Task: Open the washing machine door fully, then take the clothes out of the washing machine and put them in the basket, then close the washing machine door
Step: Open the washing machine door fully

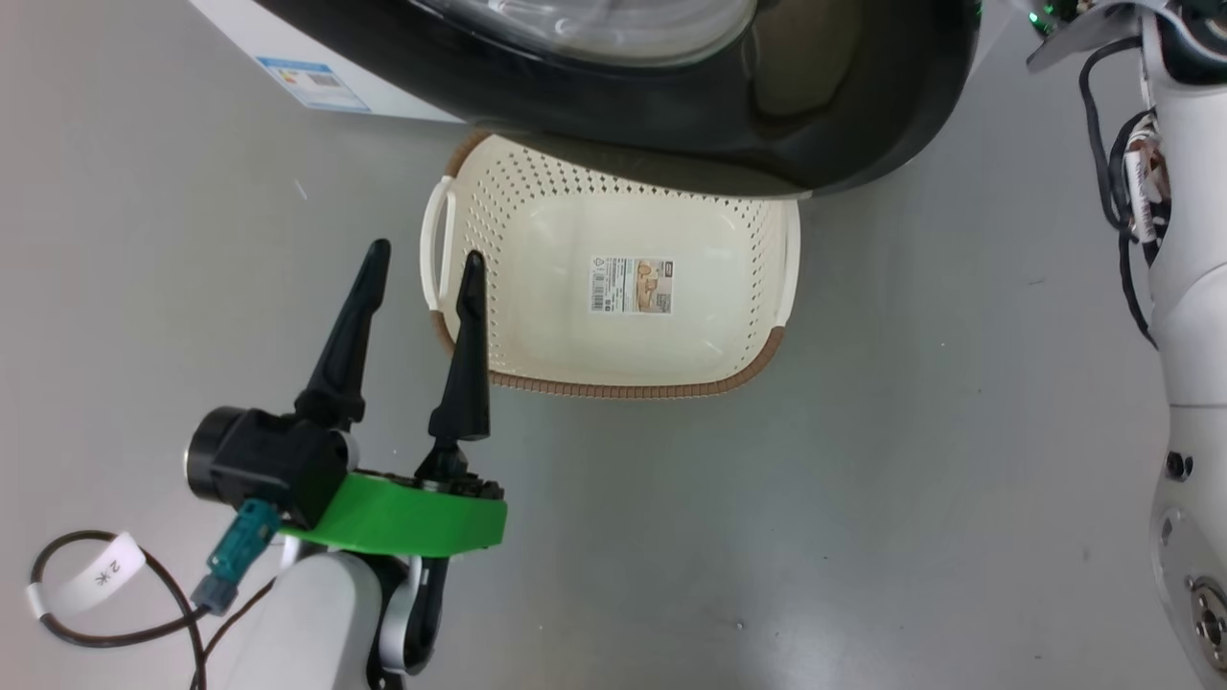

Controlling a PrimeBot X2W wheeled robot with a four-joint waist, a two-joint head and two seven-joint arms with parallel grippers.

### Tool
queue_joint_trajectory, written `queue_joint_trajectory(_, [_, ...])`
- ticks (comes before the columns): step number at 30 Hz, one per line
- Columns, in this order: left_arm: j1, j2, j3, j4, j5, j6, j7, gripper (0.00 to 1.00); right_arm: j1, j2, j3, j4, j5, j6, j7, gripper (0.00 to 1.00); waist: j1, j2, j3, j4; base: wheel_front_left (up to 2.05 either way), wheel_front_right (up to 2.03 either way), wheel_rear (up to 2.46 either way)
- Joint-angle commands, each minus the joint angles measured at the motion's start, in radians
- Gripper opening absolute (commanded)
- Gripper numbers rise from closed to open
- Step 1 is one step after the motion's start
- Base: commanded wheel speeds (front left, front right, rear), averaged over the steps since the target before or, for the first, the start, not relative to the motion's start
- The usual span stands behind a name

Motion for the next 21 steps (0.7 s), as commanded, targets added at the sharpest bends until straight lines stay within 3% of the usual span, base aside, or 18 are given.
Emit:
queue_joint_trajectory(1, [0.014,0.016,0.038,-0.019,0.006,0.004,-0.009,1.0,0.017,0.031,0.019,-0.038,0.011,0.008,0.011,0.0,0.0,-0.0001,-0.015,-0.007,0.0,0.0,0.0])
queue_joint_trajectory(21, [0.079,0.025,0.075,-0.019,0.021,0.005,-0.009,1.0,0.237,0.031,0.089,-0.164,0.065,0.008,0.094,0.0,0.0,-0.0001,-0.135,-0.04,0.0,0.0,0.0])
